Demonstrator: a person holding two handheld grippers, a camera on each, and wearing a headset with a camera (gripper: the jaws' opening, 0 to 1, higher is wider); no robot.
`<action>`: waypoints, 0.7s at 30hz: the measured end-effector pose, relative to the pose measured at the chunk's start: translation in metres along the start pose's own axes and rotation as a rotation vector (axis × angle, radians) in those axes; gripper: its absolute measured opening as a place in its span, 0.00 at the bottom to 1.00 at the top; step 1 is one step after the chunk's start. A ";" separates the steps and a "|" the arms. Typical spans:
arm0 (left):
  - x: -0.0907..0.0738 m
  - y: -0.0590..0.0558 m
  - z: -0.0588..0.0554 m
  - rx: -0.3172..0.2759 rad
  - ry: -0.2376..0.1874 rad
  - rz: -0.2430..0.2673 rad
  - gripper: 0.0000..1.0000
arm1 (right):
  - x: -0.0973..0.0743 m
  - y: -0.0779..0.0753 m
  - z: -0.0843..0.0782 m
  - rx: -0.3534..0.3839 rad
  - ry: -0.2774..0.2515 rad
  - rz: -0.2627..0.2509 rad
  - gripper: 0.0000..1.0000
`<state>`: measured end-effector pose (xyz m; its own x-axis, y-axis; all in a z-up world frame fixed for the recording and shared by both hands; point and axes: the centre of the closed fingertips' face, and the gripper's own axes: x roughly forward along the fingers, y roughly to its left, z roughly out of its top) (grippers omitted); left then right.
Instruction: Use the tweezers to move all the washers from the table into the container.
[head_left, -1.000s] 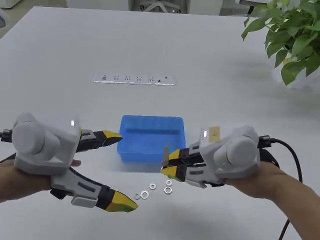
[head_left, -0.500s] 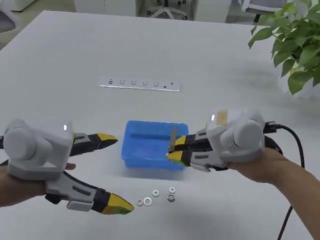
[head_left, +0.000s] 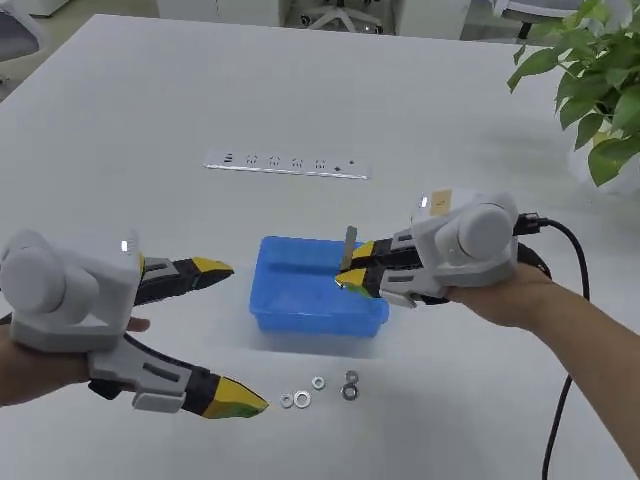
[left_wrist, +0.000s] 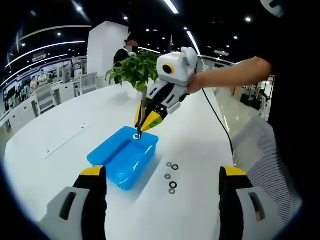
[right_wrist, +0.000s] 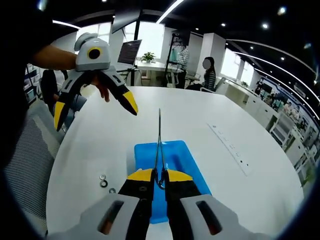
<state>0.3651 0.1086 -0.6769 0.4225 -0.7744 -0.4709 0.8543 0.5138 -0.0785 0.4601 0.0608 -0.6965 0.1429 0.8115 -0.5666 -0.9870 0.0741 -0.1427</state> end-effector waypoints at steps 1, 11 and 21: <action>0.000 0.000 0.000 0.000 0.000 0.000 0.98 | 0.002 -0.001 -0.002 -0.004 0.002 -0.003 0.08; 0.000 0.002 -0.001 -0.002 -0.004 -0.004 0.97 | 0.022 -0.007 -0.016 0.000 0.017 0.030 0.09; 0.003 0.005 -0.002 -0.005 -0.002 -0.009 0.96 | 0.033 -0.011 -0.032 0.022 0.031 0.055 0.09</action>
<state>0.3700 0.1101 -0.6805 0.4157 -0.7799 -0.4680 0.8564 0.5088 -0.0872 0.4784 0.0686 -0.7394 0.0904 0.7965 -0.5978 -0.9947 0.0431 -0.0930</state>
